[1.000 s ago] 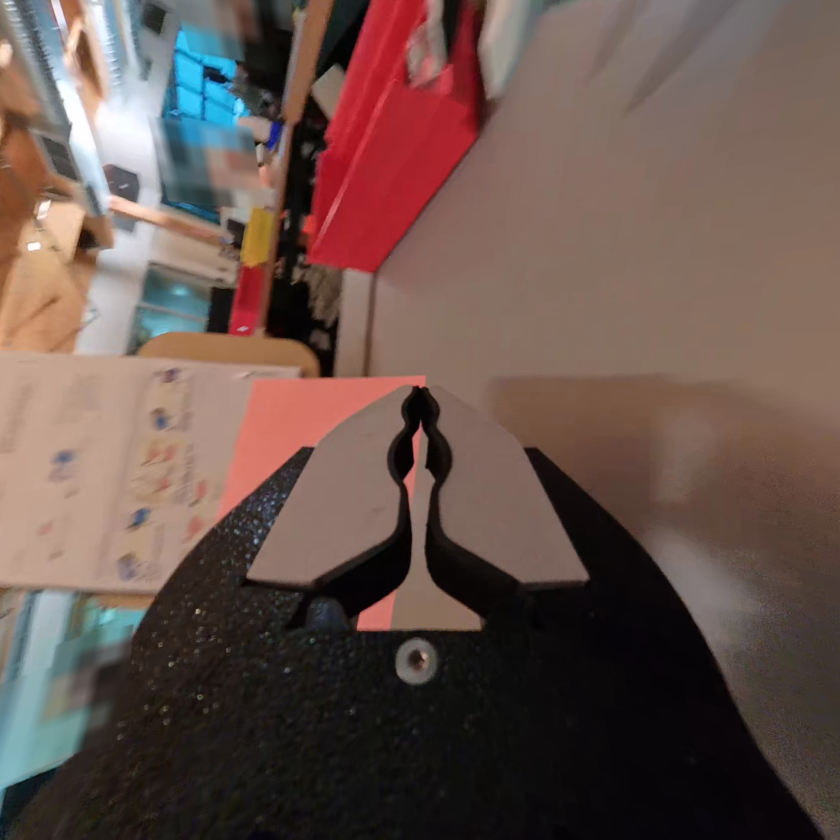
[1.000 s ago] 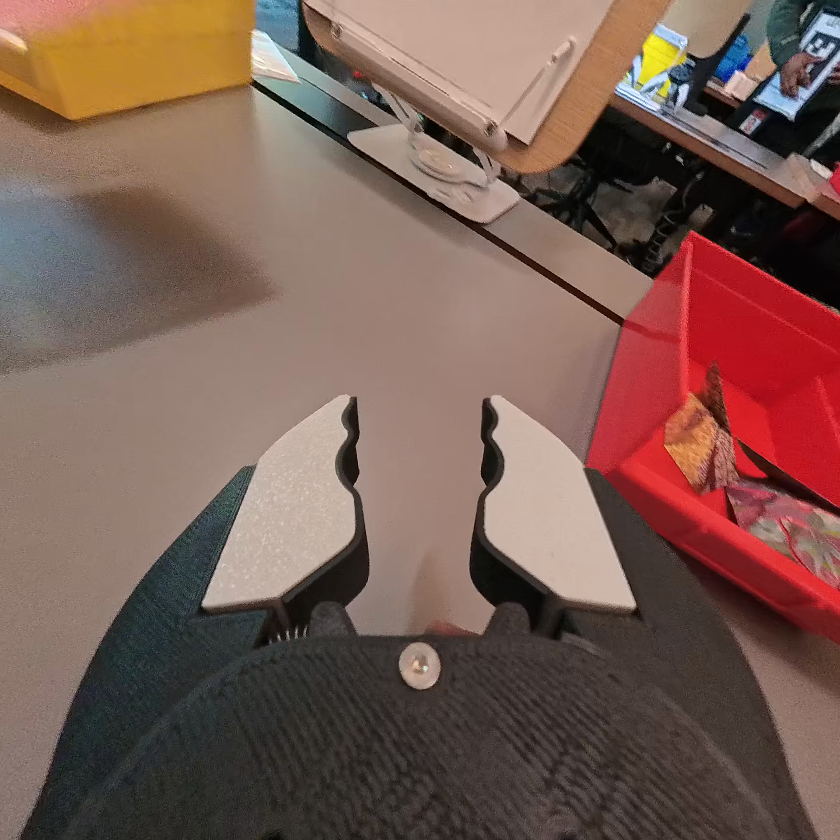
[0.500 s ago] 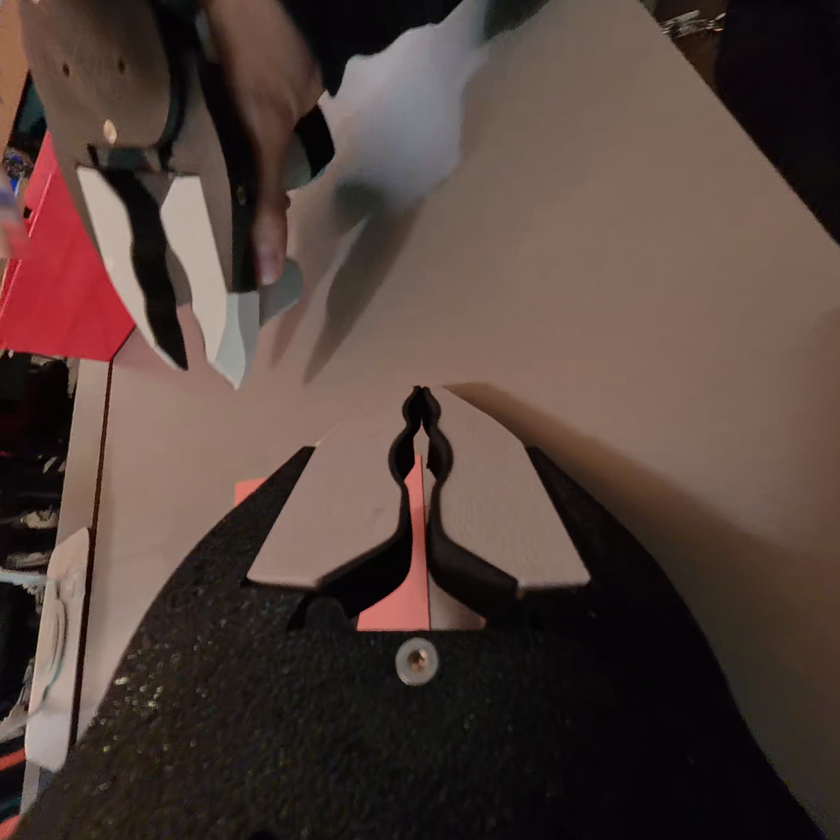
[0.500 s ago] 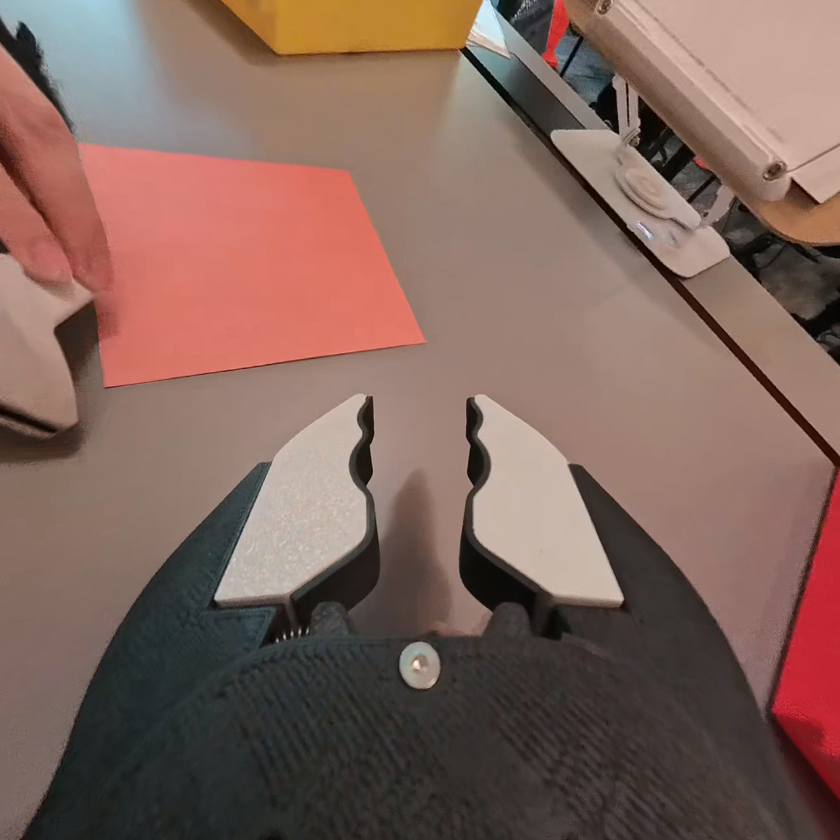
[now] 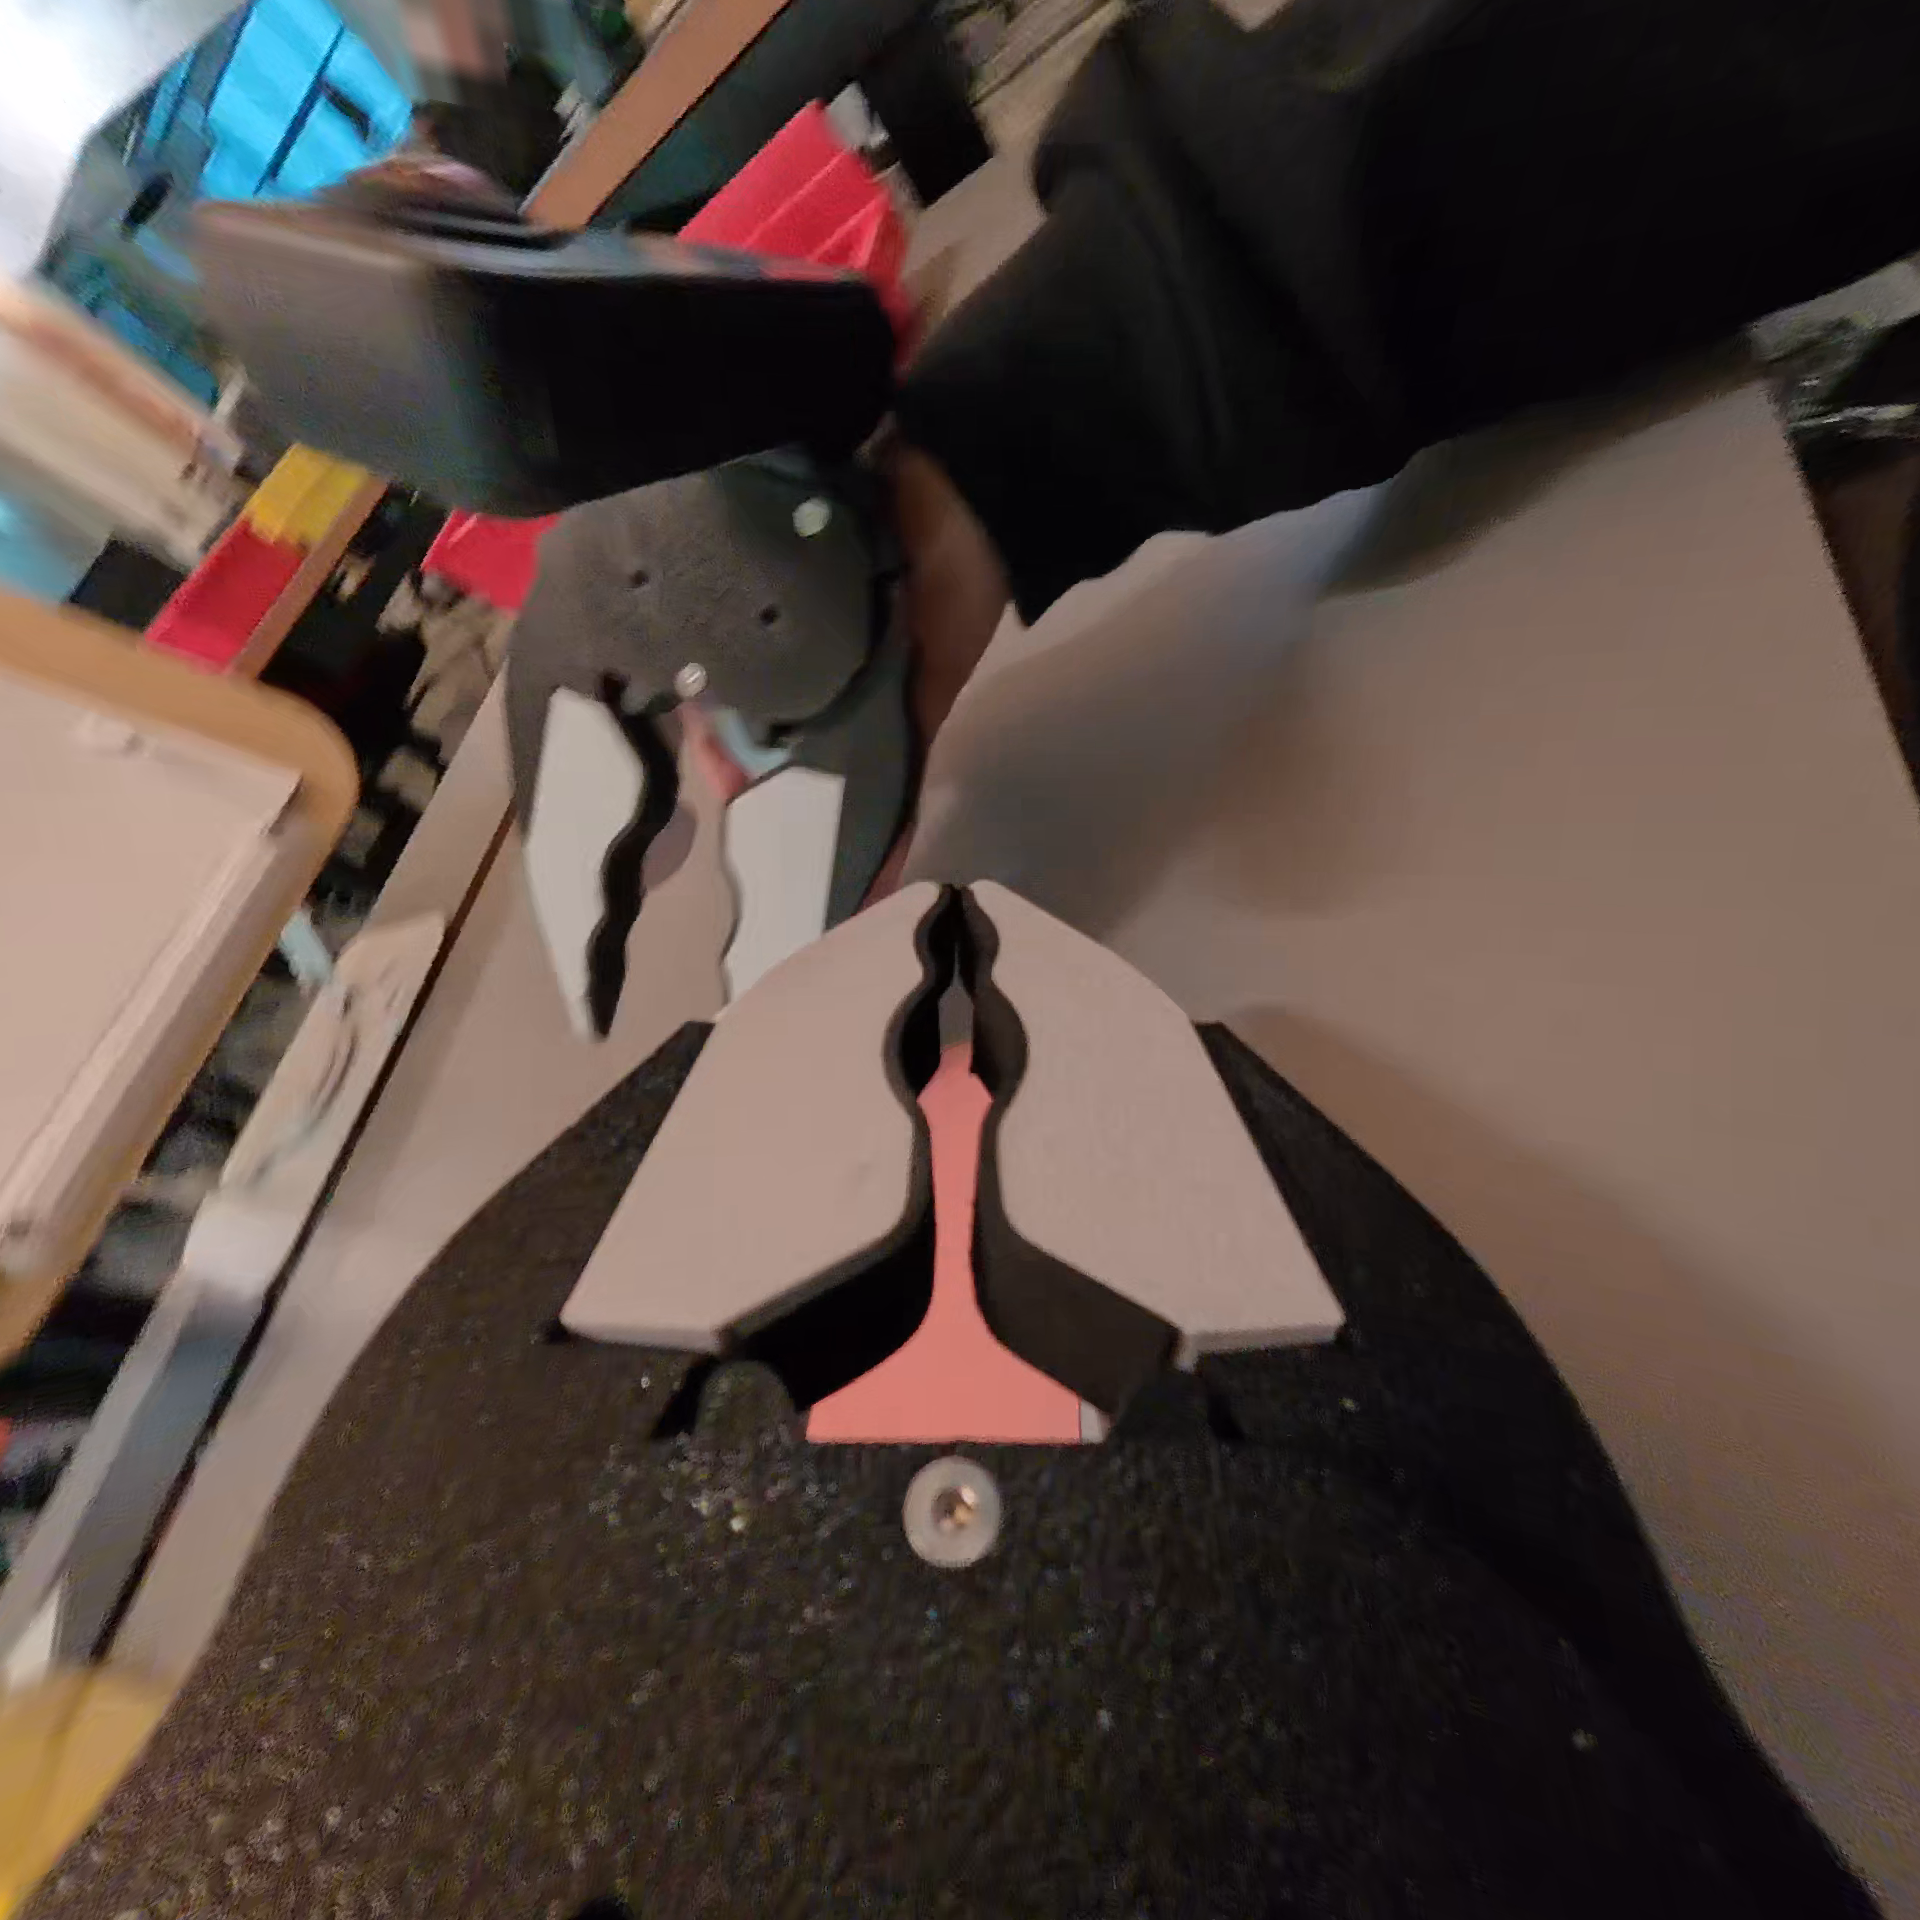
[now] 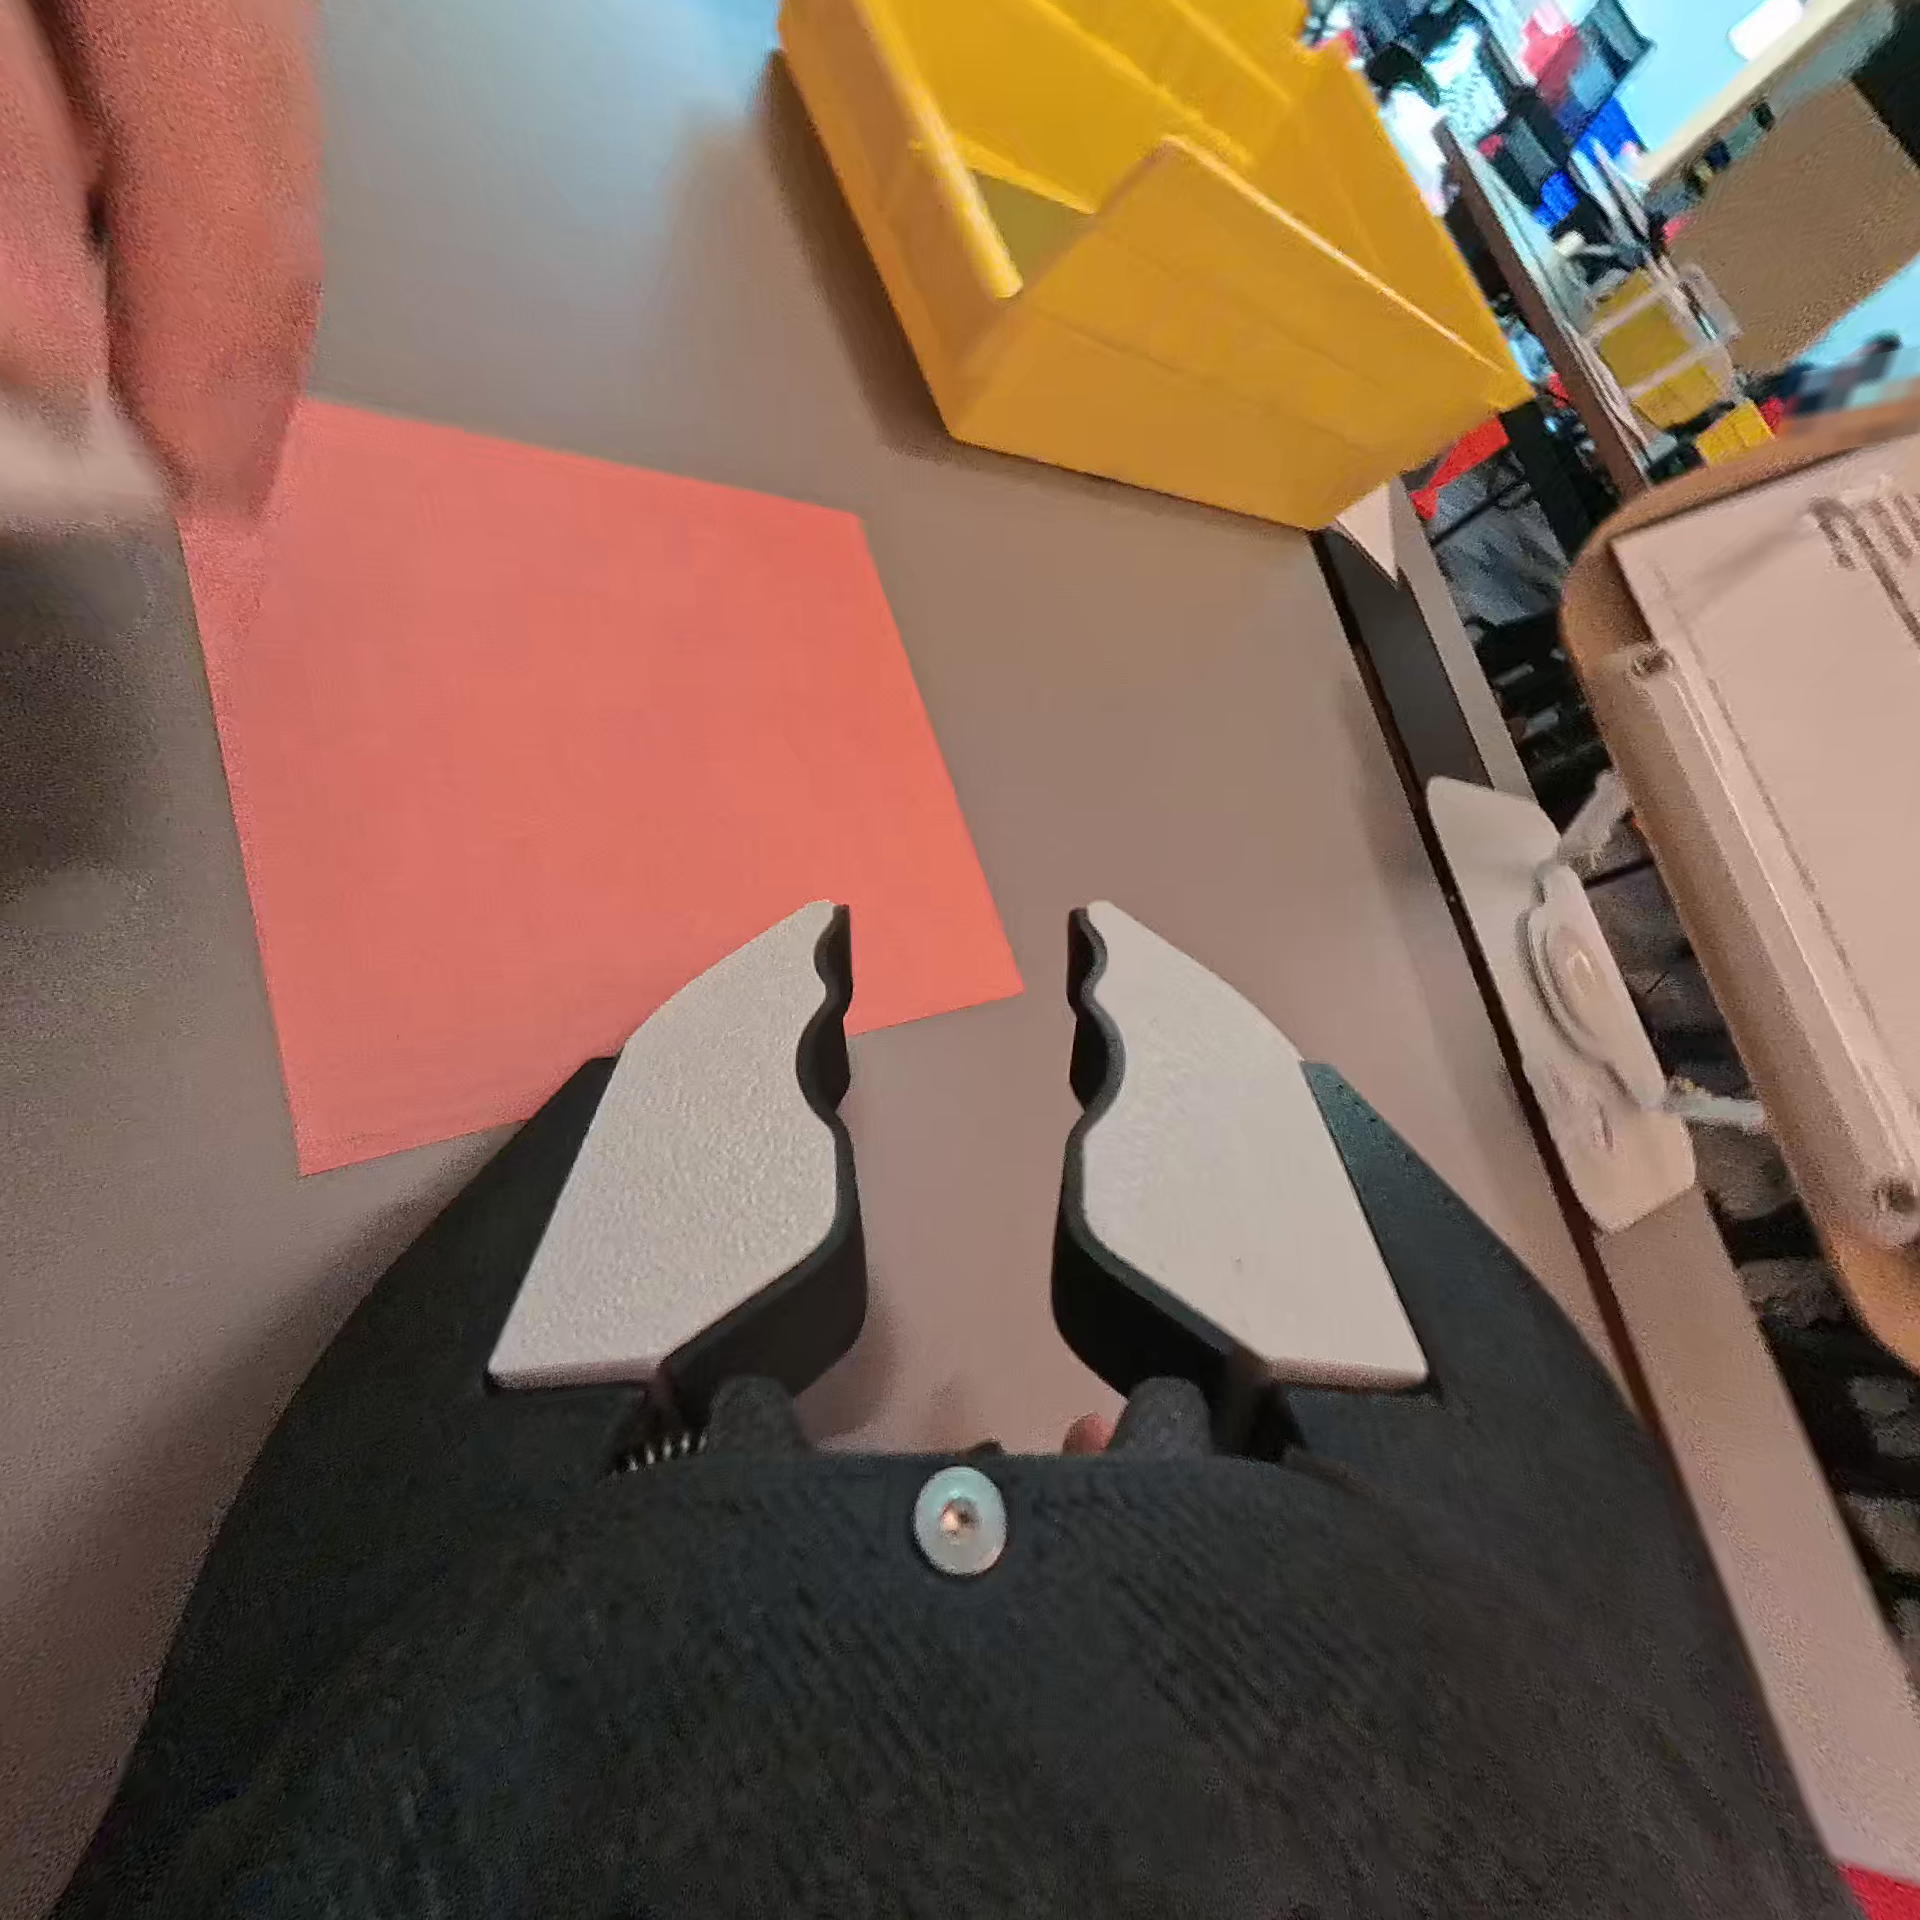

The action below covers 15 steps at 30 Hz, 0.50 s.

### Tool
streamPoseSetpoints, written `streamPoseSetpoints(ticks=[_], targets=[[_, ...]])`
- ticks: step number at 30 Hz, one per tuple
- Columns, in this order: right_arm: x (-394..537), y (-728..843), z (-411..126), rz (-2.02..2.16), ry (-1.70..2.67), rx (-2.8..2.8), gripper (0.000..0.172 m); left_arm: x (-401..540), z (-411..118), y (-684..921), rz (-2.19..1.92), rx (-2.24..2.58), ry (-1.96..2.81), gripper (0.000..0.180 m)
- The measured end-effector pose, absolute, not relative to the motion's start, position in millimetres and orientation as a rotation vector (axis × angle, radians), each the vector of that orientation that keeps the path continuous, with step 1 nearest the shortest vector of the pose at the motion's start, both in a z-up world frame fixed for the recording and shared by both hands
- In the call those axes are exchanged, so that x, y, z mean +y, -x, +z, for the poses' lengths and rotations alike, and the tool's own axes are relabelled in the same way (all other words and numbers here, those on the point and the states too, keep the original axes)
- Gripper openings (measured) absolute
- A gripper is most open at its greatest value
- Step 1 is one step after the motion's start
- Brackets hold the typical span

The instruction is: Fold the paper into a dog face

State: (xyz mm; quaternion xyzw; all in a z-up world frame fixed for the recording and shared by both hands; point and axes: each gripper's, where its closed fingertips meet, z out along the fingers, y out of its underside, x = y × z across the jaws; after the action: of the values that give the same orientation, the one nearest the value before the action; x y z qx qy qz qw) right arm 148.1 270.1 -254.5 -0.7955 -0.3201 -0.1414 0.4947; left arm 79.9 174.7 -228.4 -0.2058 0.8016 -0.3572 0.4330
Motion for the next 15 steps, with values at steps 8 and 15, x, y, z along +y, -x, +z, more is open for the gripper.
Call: streamPoseSetpoints(ticks=[8, 15], targets=[[305, -137, -289, -0.359, 2.009, -0.958, 0.032, 223, -258, -45, -0.733, 1.984, 0.863, 0.020], [272, -150, -304, -0.466, 2.151, -0.956, 0.000, 228, -276, -44, -0.649, 2.020, 0.917, 0.022]])
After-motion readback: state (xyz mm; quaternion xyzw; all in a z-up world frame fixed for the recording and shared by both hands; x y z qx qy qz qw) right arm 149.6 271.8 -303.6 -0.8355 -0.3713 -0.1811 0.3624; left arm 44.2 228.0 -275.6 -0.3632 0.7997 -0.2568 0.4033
